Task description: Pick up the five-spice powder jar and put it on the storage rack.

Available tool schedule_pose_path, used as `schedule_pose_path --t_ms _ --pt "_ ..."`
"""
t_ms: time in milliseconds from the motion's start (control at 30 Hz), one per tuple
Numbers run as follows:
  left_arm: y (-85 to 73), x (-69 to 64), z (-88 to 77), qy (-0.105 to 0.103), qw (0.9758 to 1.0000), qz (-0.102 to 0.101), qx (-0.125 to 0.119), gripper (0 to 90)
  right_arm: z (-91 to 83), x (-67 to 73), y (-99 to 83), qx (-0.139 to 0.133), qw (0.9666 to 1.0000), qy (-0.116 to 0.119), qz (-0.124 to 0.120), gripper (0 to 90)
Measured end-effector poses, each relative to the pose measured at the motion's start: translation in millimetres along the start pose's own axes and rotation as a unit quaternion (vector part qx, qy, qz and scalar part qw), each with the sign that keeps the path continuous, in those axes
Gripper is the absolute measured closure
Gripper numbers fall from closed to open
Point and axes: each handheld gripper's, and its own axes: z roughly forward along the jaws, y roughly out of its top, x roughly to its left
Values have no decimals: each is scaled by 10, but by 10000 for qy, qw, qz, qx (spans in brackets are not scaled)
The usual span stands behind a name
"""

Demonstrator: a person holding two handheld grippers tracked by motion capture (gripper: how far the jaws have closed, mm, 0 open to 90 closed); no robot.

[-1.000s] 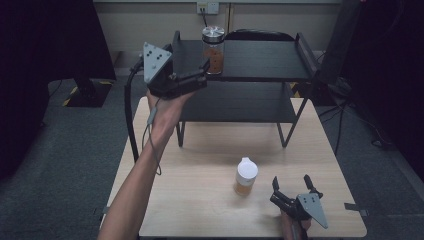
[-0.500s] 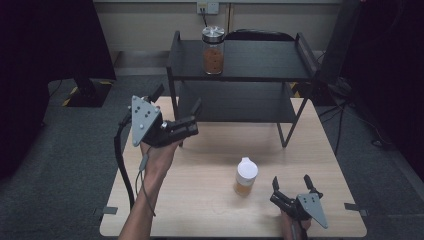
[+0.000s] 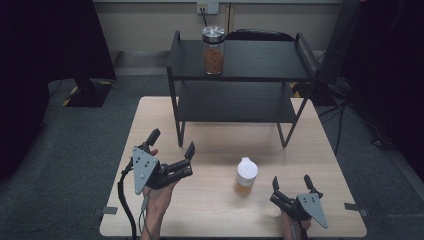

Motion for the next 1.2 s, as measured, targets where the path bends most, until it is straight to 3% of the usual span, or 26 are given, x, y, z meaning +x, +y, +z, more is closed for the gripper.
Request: schedule_pose_path --t_ms 100,267,467,633,667,867,1200 --pt "-141 20 -63 113 9997 -115 163 0 1 0 1 4 10000 -2 0 0" --pt "-377 -10 -147 246 9990 -75 358 0 1 3 3 7 10000 -7 3 0" --pt "-664 -45 -221 316 9985 -157 424 0 1 3 2 7 10000 -8 3 0" --pt "-906 -110 -295 643 9968 -32 466 0 0 3 1 3 10000 -7 -1 0" --pt "-944 -108 -313 695 9965 -87 462 1 0 3 1 3 10000 -7 -2 0" --pt "-1066 -109 -361 924 9940 -116 575 1 3 7 6 17 10000 -15 -7 0" --pt "-1221 -145 -343 907 9931 16 748 0 1 9 4 11 10000 -20 -5 0"
